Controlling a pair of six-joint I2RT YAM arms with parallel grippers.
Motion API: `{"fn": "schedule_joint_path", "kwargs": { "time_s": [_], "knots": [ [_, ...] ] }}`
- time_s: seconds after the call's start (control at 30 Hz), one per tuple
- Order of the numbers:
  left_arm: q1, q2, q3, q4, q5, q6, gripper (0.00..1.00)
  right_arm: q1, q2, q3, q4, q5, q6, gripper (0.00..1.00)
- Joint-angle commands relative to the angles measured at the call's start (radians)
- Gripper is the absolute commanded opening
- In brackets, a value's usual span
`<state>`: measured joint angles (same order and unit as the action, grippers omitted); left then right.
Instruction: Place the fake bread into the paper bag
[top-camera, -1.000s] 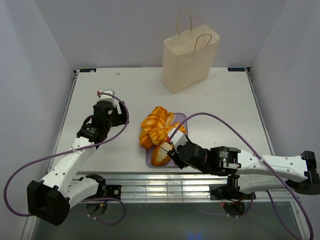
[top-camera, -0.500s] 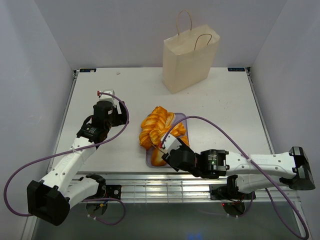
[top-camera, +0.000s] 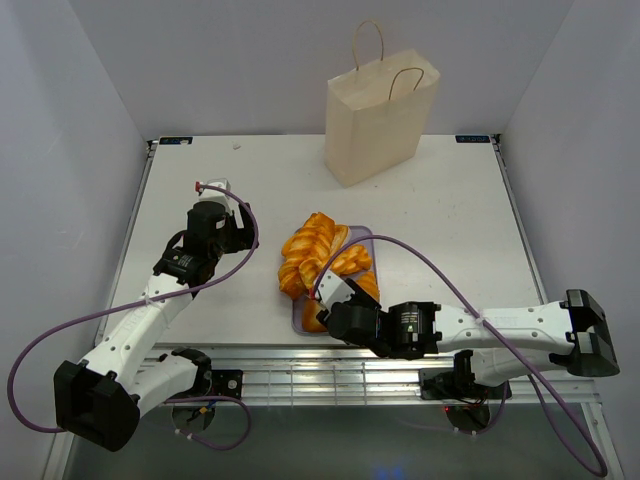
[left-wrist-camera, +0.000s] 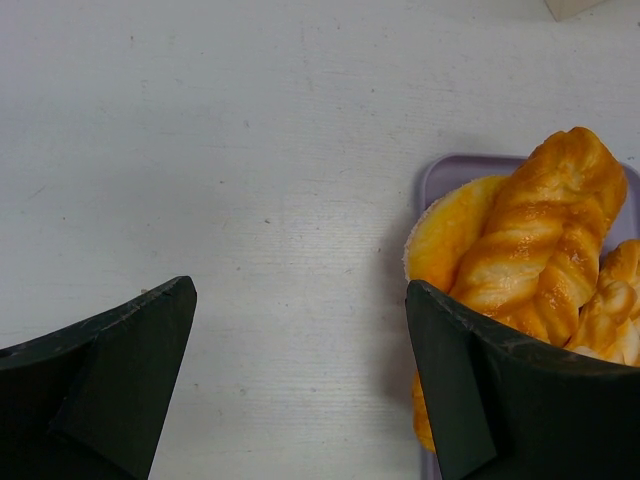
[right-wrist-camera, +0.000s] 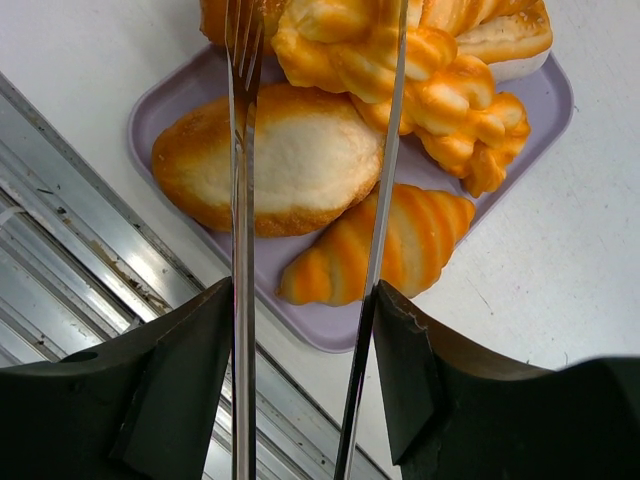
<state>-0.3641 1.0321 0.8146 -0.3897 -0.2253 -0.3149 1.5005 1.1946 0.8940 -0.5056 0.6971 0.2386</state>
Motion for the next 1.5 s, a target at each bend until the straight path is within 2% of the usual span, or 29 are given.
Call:
{"fn": "schedule_joint_path", "kwargs": {
  "time_s": [0.0, 0.2, 0.53, 0.87, 1.07, 1.33, 1.47],
  "knots": [
    [-0.006, -0.027, 0.029, -0.003, 0.015, 0.007, 0.96, 0.007, 0.013, 0.026, 0.018, 0.074, 0.039, 0.61],
    [-0.006, -0.024, 0.028, -0.001, 0.021, 0.007, 0.96, 0.009, 0.025, 0.037, -0.034, 0.143, 0.076, 0.57],
    [-0.006, -0.023, 0.029, -0.001, 0.024, 0.007, 0.96, 0.009, 0.034, 0.063, -0.079, 0.159, 0.099, 0.5],
    [-0.006, -0.017, 0.029, -0.001, 0.032, 0.007, 0.96, 0.009, -0.021, 0.098, -0.117, 0.193, 0.087, 0.39],
    [-0.006, -0.012, 0.029, -0.001, 0.037, 0.005, 0.96, 0.007, -0.035, 0.143, -0.178, 0.225, 0.084, 0.37],
    [-0.006, -0.012, 0.029, -0.001, 0.044, 0.007, 0.96, 0.007, -0.087, 0.158, -0.183, 0.242, 0.067, 0.27],
    [-0.006, -0.01, 0.031, -0.002, 0.049, 0.007, 0.96, 0.006, -0.11, 0.166, -0.182, 0.255, 0.065, 0.25]
  ]
}}
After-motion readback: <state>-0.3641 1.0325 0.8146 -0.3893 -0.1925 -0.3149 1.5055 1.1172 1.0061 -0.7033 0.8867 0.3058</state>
